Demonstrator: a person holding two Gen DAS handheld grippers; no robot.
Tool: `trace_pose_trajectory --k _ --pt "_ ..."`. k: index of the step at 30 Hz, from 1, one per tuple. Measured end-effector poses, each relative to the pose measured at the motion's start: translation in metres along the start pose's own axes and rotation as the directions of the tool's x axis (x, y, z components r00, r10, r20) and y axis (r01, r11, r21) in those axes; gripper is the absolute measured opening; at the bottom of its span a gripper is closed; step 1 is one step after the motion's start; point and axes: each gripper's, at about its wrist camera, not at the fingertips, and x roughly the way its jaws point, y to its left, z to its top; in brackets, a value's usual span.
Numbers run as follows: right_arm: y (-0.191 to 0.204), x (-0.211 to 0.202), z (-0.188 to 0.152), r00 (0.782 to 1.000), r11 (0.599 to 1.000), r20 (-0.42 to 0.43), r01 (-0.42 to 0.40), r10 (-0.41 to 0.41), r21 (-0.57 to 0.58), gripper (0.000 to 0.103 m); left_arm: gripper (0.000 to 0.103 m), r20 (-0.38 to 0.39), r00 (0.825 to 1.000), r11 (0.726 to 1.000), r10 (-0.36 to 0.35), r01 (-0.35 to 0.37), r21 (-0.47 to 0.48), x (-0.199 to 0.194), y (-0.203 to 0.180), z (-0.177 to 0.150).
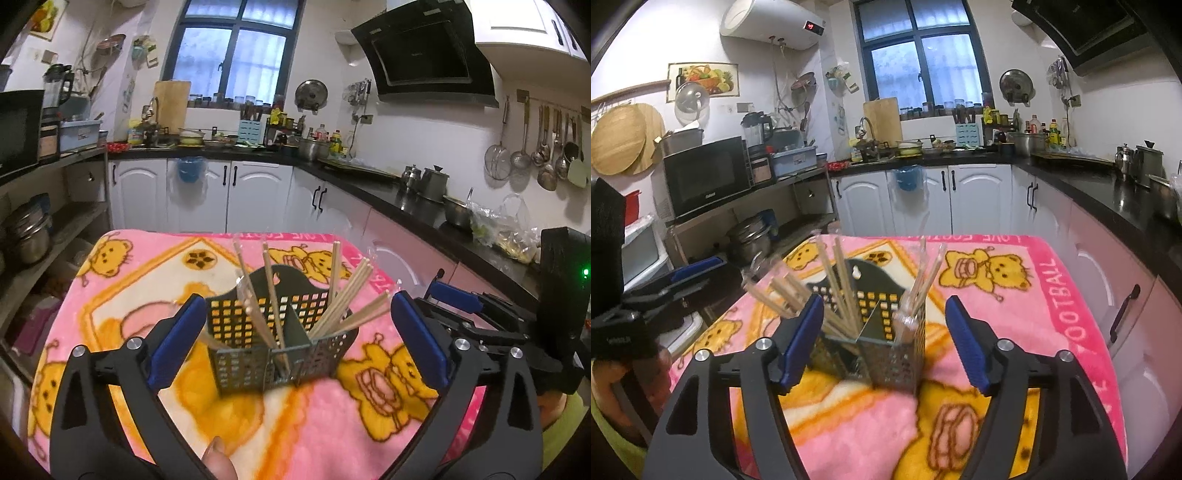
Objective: Organize utensils
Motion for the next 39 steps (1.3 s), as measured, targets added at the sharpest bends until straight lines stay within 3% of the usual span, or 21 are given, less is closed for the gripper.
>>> trace_pose_trajectory --k 11,24,39 --pt "0.011 -0.014 -0.041 0.999 1.000 -0.027 0.024 -0.024 -0.001 0.077 0.092 -0.070 0.996 0.997 0.060 -0.064 -0.052 -0.008 0.010 -0.047" --pt "0.005 -0.011 -0.091 0.994 0.998 -0.104 0.035 -0.030 0.051 0.079 0.092 -0.120 0.989 0.992 0.089 -0.099 -0.076 -0.010 0.017 -0.093" --pt "0.006 -0.017 -0.117 0.993 0.994 -0.048 0.107 -0.105 0.035 0.084 0.092 -0.069 0.989 0.988 0.130 -0.136 -0.079 -0.012 0.022 -0.127"
